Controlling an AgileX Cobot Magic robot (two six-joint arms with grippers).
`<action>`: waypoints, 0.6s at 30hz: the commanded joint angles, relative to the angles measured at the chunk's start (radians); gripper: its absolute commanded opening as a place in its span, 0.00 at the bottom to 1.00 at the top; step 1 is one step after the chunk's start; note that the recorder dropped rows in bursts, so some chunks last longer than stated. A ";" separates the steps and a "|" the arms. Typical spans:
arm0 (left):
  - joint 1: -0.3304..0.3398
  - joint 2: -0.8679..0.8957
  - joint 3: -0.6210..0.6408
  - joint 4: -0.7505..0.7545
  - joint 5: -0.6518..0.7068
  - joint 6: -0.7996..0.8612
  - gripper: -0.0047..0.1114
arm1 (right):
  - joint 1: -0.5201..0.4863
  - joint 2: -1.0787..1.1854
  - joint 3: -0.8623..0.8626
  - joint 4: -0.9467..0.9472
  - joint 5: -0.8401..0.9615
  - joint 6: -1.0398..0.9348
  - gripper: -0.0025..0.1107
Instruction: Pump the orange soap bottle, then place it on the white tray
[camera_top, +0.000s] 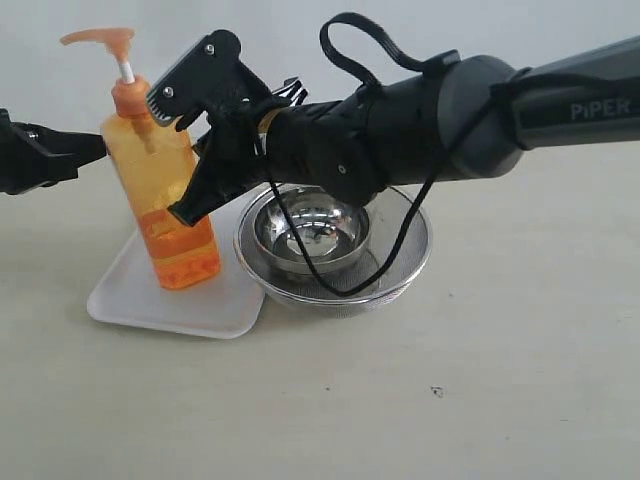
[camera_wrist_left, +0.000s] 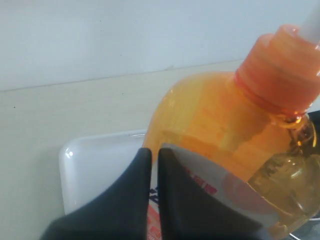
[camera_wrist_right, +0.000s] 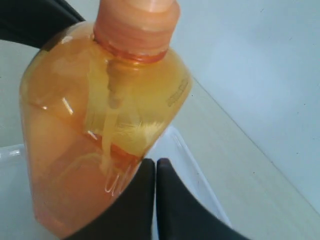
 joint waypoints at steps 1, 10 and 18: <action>-0.004 -0.001 0.002 -0.021 -0.018 0.020 0.08 | 0.001 -0.002 0.001 -0.003 -0.008 0.004 0.02; -0.038 0.036 -0.040 -0.016 -0.014 0.022 0.08 | 0.022 -0.002 0.001 -0.005 -0.006 -0.008 0.02; -0.062 0.067 -0.054 -0.013 -0.004 0.022 0.08 | 0.025 -0.002 0.001 -0.005 0.031 -0.026 0.02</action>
